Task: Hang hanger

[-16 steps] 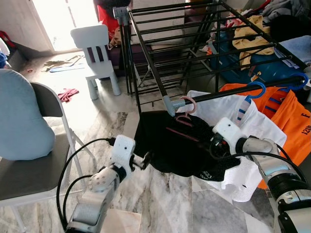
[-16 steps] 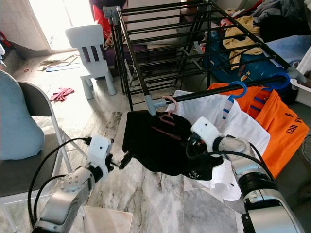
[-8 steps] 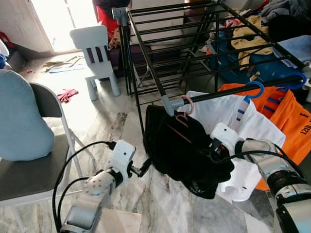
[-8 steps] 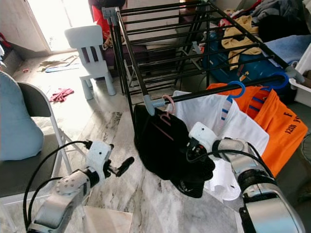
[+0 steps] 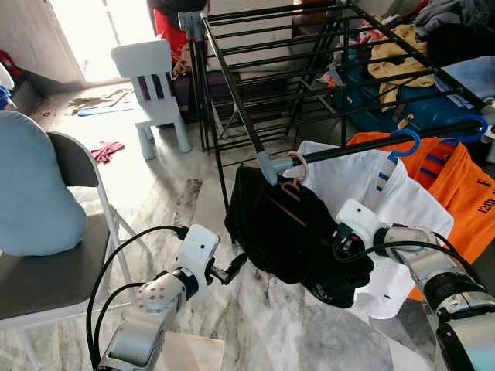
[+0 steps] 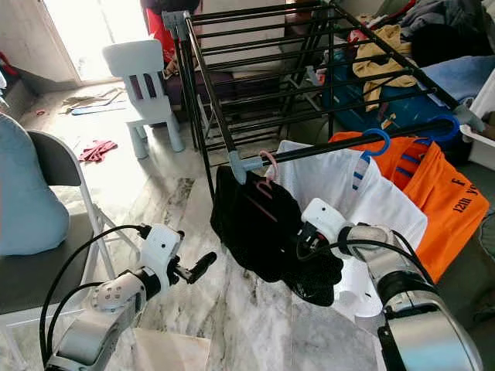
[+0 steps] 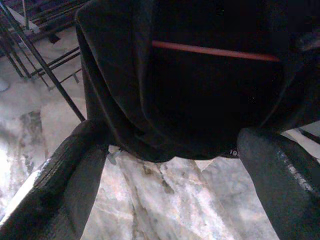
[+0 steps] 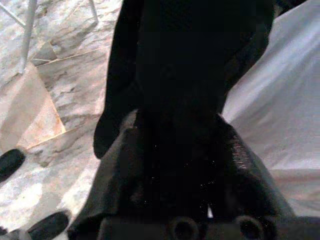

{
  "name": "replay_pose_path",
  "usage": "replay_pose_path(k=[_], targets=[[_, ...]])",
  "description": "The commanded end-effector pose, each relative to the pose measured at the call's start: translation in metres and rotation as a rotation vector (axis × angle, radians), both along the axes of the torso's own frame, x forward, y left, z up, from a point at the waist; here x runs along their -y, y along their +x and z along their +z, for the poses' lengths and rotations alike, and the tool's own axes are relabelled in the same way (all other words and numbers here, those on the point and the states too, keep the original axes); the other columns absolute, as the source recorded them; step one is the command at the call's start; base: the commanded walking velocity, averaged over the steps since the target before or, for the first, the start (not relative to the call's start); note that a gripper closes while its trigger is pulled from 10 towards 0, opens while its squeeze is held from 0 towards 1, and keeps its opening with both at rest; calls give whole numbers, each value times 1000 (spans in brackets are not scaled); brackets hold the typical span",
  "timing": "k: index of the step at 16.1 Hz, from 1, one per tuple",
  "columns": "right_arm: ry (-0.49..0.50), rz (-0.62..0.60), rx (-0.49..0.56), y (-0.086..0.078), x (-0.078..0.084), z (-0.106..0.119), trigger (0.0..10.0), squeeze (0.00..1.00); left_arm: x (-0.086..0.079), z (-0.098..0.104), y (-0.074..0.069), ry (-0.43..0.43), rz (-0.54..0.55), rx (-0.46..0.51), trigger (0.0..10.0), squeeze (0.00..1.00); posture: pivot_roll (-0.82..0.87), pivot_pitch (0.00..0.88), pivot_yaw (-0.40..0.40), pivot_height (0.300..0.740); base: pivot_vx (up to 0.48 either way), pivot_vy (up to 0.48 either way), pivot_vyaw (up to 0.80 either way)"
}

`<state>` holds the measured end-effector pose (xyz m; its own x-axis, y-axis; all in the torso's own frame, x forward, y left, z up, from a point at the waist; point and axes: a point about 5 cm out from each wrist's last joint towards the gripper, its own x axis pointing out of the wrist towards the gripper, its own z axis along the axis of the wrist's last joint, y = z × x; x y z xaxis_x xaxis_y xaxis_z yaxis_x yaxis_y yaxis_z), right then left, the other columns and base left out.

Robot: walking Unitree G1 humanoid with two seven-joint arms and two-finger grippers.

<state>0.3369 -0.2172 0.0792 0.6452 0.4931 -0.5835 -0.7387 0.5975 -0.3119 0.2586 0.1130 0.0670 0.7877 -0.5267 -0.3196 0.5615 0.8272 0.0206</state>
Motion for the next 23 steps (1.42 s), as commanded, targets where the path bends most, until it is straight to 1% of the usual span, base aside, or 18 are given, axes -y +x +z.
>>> replay_pose_path(k=[1,6,7,8,9,10,11,12,13,19,22,23], targets=[[7,6,41,8,-5,10,0,0,-1,0,0,9,-7,-2,10000,0,-101,0,43,740,0,0,0],[-7,-18,82,11,-5,12,0,0,1,-2,-2,18,-17,-5,10000,0,-88,0,35,740,0,0,0],[-9,-22,86,12,-5,13,1059,0,1,-2,-3,18,-16,-6,10000,0,-88,0,35,740,0,0,0],[-4,-26,94,12,-5,14,1137,0,1,-2,-3,19,-17,-6,10000,0,-88,0,36,740,0,0,0],[-9,-33,103,13,-5,15,6353,0,1,-2,-3,20,-19,-7,10000,0,-89,0,39,740,0,0,0],[-10,-38,107,14,-5,15,9333,0,1,-2,-3,21,-21,-8,10000,0,-89,0,39,740,0,0,0],[-9,-40,108,14,-5,16,10000,0,2,-2,-3,20,-23,-9,10000,0,-91,0,38,740,0,0,0],[-7,-49,111,15,-5,16,10000,0,2,-2,-3,20,-24,-10,10000,0,-94,0,38,740,0,0,0],[15,-71,107,16,-4,18,10000,1000,3,-3,-3,20,-29,-12,10000,0,-97,0,39,740,0,0,0],[11,-84,137,22,-5,25,10000,1000,3,-4,-4,28,-41,-19,10000,0,-94,0,41,740,0,0,0],[11,-66,124,22,-6,26,10000,1000,5,-5,-5,32,-48,-23,10000,0,-93,0,34,740,0,0,0],[13,-58,117,22,-7,26,10000,800,5,-5,-5,32,-49,-24,10000,0,-92,0,32,740,0,0,0]])
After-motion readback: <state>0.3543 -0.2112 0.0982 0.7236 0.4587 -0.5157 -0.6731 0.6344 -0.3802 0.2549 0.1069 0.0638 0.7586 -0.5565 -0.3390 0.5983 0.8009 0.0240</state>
